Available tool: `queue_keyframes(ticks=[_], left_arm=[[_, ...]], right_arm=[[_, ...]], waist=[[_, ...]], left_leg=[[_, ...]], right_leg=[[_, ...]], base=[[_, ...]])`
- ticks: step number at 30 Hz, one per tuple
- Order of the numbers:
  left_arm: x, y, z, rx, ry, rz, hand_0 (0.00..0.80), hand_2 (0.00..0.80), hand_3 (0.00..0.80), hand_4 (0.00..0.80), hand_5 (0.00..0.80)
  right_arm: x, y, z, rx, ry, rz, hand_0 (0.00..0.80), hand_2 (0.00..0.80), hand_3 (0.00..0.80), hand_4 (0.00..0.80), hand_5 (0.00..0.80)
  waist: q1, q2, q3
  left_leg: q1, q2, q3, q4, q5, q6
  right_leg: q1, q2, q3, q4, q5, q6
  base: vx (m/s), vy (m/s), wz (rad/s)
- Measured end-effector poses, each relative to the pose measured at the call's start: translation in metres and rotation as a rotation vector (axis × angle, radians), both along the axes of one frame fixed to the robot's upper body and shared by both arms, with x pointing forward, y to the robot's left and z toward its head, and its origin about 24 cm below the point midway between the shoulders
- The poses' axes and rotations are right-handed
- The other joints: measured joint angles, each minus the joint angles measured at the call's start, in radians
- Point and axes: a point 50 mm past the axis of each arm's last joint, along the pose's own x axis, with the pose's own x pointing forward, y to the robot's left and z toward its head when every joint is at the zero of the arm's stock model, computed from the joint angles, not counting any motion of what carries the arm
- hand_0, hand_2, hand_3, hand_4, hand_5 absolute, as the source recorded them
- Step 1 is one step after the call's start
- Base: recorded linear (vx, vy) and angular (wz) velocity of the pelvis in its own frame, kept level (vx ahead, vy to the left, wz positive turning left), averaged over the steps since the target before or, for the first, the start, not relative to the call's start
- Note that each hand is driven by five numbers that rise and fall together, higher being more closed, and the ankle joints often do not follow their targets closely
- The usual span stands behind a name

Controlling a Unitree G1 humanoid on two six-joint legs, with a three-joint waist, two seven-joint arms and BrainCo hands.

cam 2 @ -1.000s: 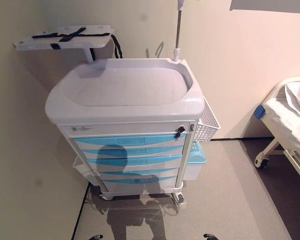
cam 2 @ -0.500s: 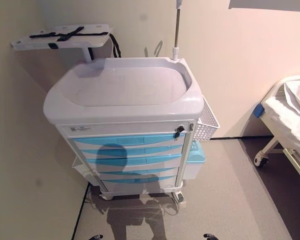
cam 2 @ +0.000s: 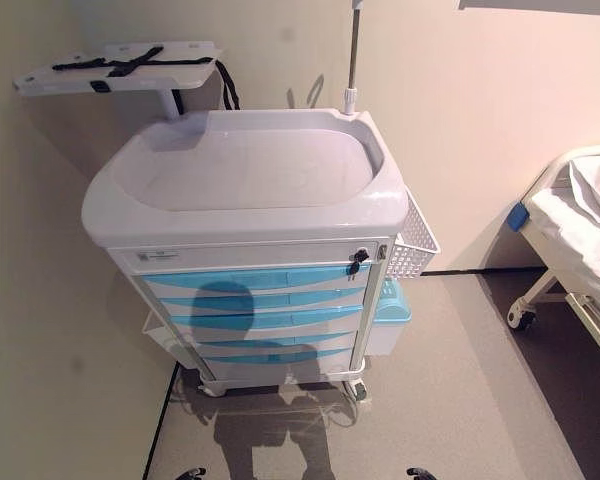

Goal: Open the drawer and pick up the medicine

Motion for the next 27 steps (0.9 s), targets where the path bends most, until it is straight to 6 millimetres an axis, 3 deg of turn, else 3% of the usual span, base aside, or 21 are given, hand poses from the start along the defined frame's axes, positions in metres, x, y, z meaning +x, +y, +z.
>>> queue_keyframes(ticks=[7,11,15,20,27], left_arm=[[0.004,0.001,0.001,-0.004,-0.017,0.035,0.000,0.000,0.000,0.000,0.000],[0.029,0.002,0.006,0.001,-0.086,0.063,0.000,0.000,0.000,0.000,0.000],[0.036,0.006,0.009,0.009,-0.119,0.112,0.000,0.000,0.000,0.000,0.000],[0.064,0.012,0.018,0.013,-0.207,0.163,0.000,0.000,0.000,0.000,0.000],[0.087,0.007,0.027,-0.024,-0.318,0.217,0.000,0.000,0.000,0.000,0.000]], right_arm=[[0.001,-0.001,0.000,-0.004,-0.004,0.001,0.000,0.000,0.000,0.000,0.000],[0.041,-0.001,0.009,-0.020,-0.100,0.043,0.000,0.000,0.000,0.000,0.000],[0.051,0.002,0.011,-0.014,-0.137,0.036,0.000,0.000,0.000,0.000,0.000],[0.077,0.003,0.020,-0.010,-0.234,-0.004,0.000,0.000,0.000,0.000,0.000],[0.091,0.004,0.027,-0.011,-0.308,-0.029,0.000,0.000,0.000,0.000,0.000]], waist=[[0.000,0.002,0.033],[0.000,0.010,0.113],[0.002,-0.007,0.146],[0.001,-0.037,0.202],[0.000,-0.042,0.234]], left_leg=[[-0.020,-0.007,-0.007,0.005,0.001,0.001],[-0.118,-0.025,-0.007,0.045,0.017,0.011],[-0.192,-0.027,0.002,0.096,0.013,0.012],[-0.341,-0.047,-0.013,0.203,-0.002,0.006],[-0.474,-0.052,-0.010,0.271,-0.011,0.004]], right_leg=[[-0.017,-0.003,-0.006,0.008,-0.002,0.001],[-0.153,-0.017,-0.006,0.120,-0.016,0.005],[-0.235,-0.026,-0.008,0.182,-0.035,0.012],[-0.395,-0.044,-0.008,0.323,-0.074,0.003],[-0.543,-0.048,0.013,0.407,-0.085,-0.007]], base=[[-0.085,0.017,0.01],[-0.172,0.023,-0.07],[-0.164,-0.024,0.00],[-0.152,-0.025,0.07],[-0.087,0.002,-0.02]])
